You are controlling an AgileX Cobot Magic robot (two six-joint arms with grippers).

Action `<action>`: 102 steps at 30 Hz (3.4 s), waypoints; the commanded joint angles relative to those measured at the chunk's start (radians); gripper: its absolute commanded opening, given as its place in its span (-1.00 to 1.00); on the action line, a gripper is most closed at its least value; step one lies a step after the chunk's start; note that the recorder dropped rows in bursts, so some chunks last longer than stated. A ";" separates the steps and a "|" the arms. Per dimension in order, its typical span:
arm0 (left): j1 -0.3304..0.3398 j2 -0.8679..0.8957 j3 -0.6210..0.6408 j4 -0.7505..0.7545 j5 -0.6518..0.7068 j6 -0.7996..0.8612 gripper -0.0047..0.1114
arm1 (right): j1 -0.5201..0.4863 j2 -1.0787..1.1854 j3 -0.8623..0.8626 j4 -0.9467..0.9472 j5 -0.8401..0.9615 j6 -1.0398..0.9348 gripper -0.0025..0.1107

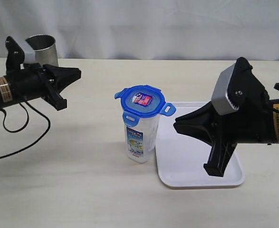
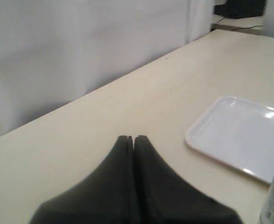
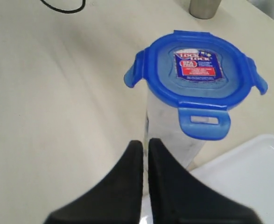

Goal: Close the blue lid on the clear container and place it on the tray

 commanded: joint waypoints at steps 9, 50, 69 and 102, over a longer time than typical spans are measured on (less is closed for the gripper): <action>0.006 -0.020 0.102 0.427 -0.083 0.020 -0.92 | 0.003 -0.005 0.003 -0.003 0.065 0.033 -0.88; -0.353 0.382 -0.248 0.175 -0.096 0.134 0.56 | 0.003 -0.005 0.005 0.001 0.111 0.069 -0.88; -0.399 0.382 -0.261 0.111 -0.134 0.155 0.56 | 0.003 -0.005 0.005 0.001 0.111 0.069 -0.88; -0.268 0.382 -0.261 0.196 -0.171 0.047 -0.92 | 0.058 -0.035 -0.302 -0.008 0.242 0.540 -0.42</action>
